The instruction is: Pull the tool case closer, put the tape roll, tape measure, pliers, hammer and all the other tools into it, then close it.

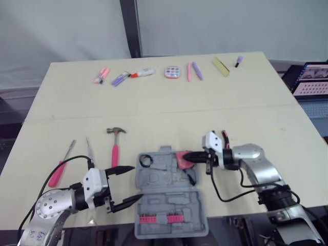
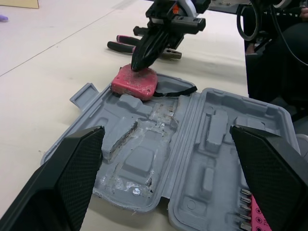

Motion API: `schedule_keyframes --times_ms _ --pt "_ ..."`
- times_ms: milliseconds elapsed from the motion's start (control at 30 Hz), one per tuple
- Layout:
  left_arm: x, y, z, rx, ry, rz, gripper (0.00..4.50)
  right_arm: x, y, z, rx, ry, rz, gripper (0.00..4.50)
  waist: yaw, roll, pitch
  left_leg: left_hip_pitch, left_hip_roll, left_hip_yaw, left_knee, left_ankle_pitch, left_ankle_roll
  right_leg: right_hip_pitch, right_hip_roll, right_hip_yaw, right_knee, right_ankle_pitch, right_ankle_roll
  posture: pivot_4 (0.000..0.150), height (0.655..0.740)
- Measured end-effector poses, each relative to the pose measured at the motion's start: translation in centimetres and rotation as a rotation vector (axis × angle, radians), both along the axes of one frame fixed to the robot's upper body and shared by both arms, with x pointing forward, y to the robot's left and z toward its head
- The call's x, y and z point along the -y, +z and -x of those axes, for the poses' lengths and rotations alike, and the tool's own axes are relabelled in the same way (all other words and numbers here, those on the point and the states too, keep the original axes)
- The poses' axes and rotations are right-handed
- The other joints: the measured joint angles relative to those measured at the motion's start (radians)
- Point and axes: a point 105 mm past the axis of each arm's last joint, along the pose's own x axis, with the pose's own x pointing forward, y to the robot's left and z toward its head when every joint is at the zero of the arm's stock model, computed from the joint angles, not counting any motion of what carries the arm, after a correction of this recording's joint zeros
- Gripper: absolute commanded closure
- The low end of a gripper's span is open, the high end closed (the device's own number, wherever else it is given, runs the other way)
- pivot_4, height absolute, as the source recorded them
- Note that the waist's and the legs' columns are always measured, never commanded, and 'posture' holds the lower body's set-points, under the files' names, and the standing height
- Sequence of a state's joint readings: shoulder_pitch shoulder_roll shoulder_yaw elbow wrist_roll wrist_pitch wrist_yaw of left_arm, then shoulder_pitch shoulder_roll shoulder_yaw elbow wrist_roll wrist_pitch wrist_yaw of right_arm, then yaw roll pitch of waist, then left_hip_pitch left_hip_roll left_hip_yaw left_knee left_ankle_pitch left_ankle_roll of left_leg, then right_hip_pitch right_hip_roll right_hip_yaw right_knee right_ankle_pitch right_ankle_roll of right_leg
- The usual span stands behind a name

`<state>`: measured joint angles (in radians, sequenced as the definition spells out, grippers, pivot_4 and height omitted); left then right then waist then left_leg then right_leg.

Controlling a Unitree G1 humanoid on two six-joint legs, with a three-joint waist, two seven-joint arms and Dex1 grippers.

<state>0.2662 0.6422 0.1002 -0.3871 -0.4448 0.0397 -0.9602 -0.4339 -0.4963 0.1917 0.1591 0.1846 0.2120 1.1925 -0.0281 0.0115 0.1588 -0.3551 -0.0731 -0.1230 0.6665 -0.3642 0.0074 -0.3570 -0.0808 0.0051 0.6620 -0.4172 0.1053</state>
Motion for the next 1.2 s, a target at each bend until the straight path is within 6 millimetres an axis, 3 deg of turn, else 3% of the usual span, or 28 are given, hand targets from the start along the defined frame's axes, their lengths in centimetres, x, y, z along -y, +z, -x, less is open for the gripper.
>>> schedule_keyframes --times_ms 400,1200 --pt "0.3 0.4 0.2 0.007 -0.013 -0.003 0.0 0.3 -0.8 -1.2 0.036 -0.049 0.001 4.45 0.0 0.0 0.0 0.0 0.0 0.0 0.0 0.0 0.0 0.0 0.0 0.0 0.0 0.0 0.0 0.15 0.74" --pt "-0.1 0.2 0.3 -0.007 0.005 -0.008 0.0 0.6 -1.8 -0.6 0.04 -0.052 0.004 4.45 0.001 -0.004 -0.004 0.002 0.0 -0.001 0.0 0.0 0.0 0.002 0.0 0.0 0.0 0.0 0.0 0.15 0.74"
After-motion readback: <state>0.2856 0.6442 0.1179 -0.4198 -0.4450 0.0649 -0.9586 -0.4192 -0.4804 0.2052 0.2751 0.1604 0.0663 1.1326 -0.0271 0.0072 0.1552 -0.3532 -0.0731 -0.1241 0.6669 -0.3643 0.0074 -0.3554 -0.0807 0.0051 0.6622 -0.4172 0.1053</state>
